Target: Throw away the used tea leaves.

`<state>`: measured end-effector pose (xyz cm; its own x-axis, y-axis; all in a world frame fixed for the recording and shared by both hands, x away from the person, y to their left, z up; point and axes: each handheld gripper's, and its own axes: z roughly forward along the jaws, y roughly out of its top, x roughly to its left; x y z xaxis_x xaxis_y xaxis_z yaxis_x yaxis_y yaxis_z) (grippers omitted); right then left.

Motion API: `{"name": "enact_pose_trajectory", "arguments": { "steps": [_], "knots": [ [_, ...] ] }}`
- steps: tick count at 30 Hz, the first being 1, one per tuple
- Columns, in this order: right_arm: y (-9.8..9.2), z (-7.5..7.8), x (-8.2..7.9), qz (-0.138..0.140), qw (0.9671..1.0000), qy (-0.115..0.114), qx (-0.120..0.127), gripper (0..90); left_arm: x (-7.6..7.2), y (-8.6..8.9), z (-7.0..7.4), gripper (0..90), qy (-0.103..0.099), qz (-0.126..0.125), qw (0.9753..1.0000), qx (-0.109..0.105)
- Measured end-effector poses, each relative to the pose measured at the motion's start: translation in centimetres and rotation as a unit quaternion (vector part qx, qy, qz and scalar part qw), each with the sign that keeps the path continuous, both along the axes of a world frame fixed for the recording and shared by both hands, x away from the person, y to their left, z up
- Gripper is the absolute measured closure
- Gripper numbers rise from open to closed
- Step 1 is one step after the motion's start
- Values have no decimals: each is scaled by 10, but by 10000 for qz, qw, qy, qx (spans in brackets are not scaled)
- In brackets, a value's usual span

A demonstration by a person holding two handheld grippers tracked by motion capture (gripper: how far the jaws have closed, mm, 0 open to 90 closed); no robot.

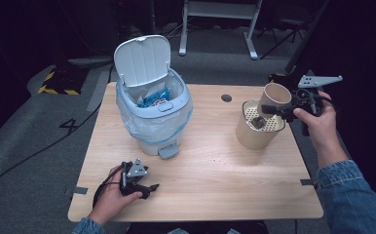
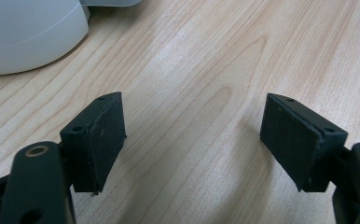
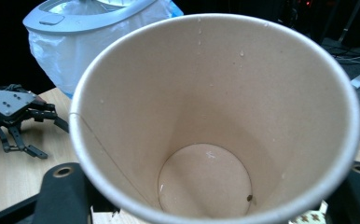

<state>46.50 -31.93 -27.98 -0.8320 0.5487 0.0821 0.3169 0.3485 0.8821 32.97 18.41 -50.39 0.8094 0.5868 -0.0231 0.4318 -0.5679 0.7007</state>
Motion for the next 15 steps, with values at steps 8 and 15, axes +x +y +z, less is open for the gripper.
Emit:
{"name": "enact_pose_trajectory", "arguments": {
  "steps": [8,15],
  "knots": [
    [33,20,-3,36,9999,31,-141,295,0,0,0,224,-9,-5,10000,6],
    [58,32,0,66,9996,21,-275,295,0,0,0,224,-8,-3,10000,5]
  ]
}}
